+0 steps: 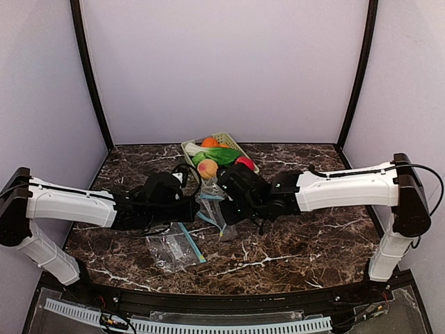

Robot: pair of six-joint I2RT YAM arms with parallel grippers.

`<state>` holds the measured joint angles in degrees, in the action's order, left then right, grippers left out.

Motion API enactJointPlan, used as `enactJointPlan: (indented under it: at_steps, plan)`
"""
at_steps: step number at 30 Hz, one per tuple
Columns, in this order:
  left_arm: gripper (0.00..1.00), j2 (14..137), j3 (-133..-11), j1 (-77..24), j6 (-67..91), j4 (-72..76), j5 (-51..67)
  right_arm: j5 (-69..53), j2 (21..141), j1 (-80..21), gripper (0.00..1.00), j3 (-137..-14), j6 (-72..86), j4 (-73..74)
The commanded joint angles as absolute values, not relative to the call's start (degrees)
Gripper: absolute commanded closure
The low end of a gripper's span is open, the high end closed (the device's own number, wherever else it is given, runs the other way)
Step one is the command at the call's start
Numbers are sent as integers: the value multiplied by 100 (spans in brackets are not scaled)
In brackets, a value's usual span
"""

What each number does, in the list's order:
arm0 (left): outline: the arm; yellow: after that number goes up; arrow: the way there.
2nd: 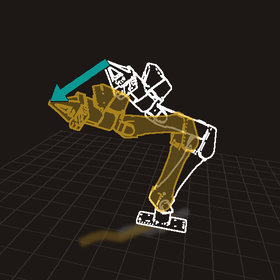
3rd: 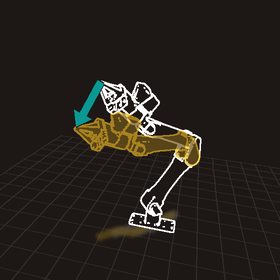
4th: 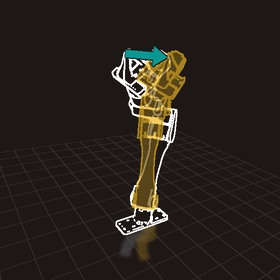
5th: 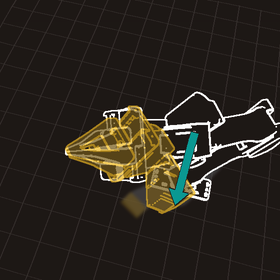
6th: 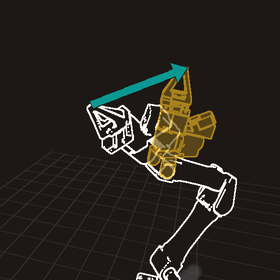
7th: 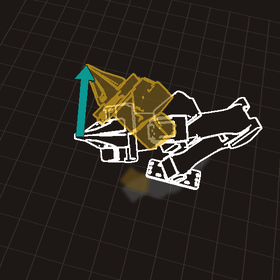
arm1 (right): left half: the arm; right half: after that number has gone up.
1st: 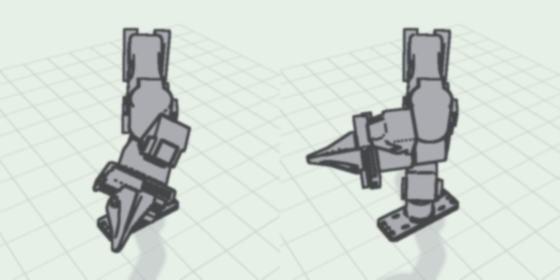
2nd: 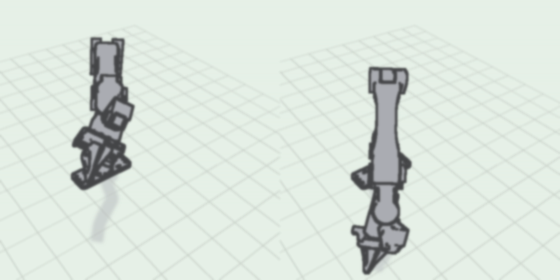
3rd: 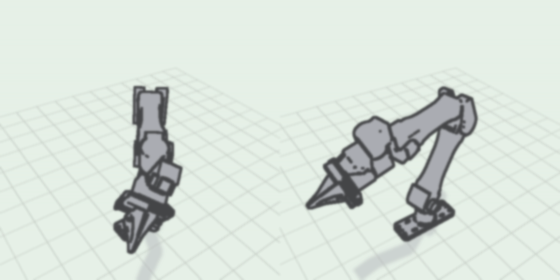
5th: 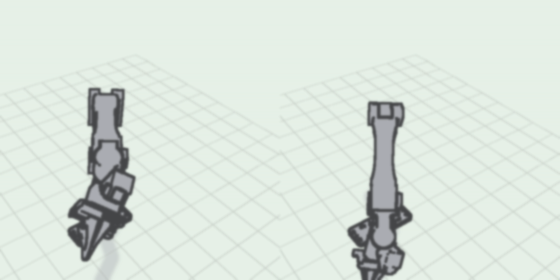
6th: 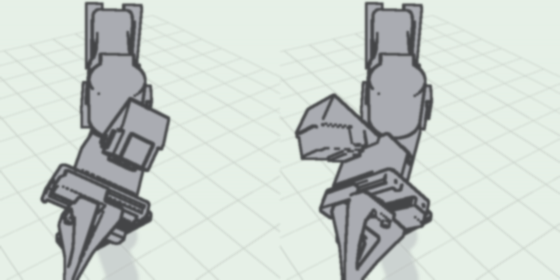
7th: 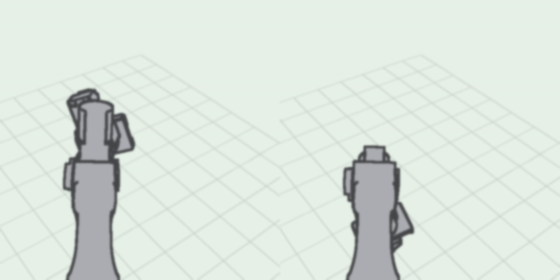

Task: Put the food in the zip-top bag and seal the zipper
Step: Open the zipper food storage bag at the center of the board.

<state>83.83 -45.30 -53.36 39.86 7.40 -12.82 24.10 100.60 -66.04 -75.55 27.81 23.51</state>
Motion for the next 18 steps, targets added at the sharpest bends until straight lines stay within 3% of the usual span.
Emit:
enactJointPlan:
  at_steps: [1, 7, 18]
  plan:
    - [99, 8159, -4572, -5395, 3889, 562, -1347, 2543, 9962, -6658, 100, -7640, 2956, 2445]
    - [99, 8181, -4641, -5484, 4080, 1184, -681, 2117, 10152, -6665, 89, -7682, 2982, 2165]
    - [99, 8106, -4629, -5511, 4267, 1492, -280, 2380, 10501, -6667, 71, -8007, 2766, 2092]
